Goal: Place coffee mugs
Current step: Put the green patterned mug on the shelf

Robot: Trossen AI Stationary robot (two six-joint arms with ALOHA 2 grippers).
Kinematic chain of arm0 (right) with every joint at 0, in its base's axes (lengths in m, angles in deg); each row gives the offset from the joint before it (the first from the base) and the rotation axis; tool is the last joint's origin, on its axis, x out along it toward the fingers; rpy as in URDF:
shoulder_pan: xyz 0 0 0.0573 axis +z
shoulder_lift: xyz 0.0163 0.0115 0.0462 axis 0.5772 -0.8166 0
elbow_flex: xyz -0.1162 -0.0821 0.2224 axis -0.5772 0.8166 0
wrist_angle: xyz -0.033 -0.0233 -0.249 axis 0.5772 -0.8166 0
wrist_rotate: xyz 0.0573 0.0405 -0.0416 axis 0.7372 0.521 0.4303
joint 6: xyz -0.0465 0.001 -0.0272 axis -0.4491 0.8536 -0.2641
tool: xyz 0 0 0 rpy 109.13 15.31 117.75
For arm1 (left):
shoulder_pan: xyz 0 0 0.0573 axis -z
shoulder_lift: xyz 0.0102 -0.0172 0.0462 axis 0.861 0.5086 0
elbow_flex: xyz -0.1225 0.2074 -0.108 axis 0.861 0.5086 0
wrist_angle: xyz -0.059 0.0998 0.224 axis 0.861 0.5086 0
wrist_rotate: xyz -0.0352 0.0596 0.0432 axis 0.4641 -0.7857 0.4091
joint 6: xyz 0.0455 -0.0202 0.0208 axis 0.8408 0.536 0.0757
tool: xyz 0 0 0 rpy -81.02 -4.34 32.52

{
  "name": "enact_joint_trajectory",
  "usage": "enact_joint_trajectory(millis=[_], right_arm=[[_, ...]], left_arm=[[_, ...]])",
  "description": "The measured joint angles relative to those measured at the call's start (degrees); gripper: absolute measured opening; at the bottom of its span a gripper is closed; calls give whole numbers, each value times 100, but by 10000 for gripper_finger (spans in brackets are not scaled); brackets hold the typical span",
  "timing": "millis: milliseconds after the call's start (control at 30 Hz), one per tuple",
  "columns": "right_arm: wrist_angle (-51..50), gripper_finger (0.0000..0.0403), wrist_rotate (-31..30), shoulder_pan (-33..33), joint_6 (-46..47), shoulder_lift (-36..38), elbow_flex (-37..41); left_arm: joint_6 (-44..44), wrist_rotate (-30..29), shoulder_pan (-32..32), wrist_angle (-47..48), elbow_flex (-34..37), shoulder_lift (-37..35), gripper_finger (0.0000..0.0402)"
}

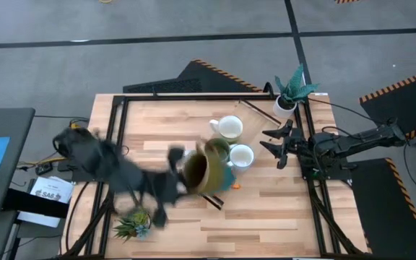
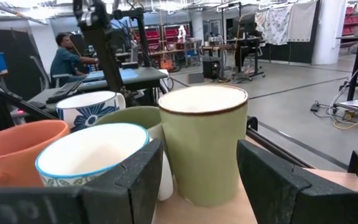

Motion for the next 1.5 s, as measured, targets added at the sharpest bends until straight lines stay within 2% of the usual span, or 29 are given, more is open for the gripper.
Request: enact_joint_trajectory(millis=[100, 233, 433, 567, 667, 900, 1100, 1500], right_arm=[[25, 230, 0, 0, 108, 1, 0], [22, 230, 2, 33, 179, 2, 0], [13, 230, 11, 54, 140, 0, 0], [3, 230, 13, 50, 133, 0, 0], [-21, 230, 15, 50, 133, 1, 0], [-118, 230, 17, 50, 131, 2, 0], [-133, 230, 17, 50, 133, 0, 0], [-125, 230, 17, 50, 135, 0, 0]], left_arm=[[1, -9, 340, -51, 150, 401, 18], [-207, 161, 474, -59, 299, 992, 18], [73, 1648, 437, -241, 336, 1898, 18], [437, 2528, 212, -800, 331, 2276, 18], [577, 2862, -69, -1094, 319, 2608, 18], [764, 3062, -633, -1449, 323, 3297, 18], [786, 3009, -853, -1522, 326, 3859, 18], [1178, 2367, -856, -955, 422, 3946, 18]])
